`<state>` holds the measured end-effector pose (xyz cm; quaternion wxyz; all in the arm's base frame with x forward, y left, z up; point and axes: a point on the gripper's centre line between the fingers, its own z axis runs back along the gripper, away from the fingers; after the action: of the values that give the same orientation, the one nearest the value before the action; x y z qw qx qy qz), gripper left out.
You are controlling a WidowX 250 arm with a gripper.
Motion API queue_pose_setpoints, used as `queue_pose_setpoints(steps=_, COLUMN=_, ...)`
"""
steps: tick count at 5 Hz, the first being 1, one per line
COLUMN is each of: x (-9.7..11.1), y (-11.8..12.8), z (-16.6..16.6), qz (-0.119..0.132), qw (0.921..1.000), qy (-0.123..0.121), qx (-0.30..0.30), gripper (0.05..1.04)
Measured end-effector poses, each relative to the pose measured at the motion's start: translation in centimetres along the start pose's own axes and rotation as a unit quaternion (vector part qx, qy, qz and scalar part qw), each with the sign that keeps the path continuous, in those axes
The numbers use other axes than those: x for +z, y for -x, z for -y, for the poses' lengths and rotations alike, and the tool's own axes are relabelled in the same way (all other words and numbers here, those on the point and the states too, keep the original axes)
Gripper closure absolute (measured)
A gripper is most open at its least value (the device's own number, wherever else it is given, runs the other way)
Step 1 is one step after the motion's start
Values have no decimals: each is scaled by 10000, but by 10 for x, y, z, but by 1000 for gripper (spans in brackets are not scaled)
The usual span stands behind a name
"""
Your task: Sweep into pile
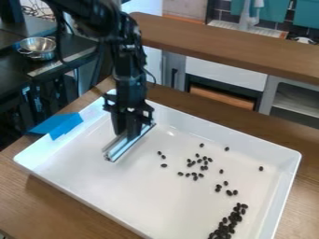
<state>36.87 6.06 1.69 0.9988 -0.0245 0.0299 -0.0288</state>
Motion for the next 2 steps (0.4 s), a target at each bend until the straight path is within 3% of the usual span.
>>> queue_pose_setpoints(steps=2, x=-12, y=-17, z=12, qz=-5, qw=9997, qy=-257, qx=-25, gripper=745)
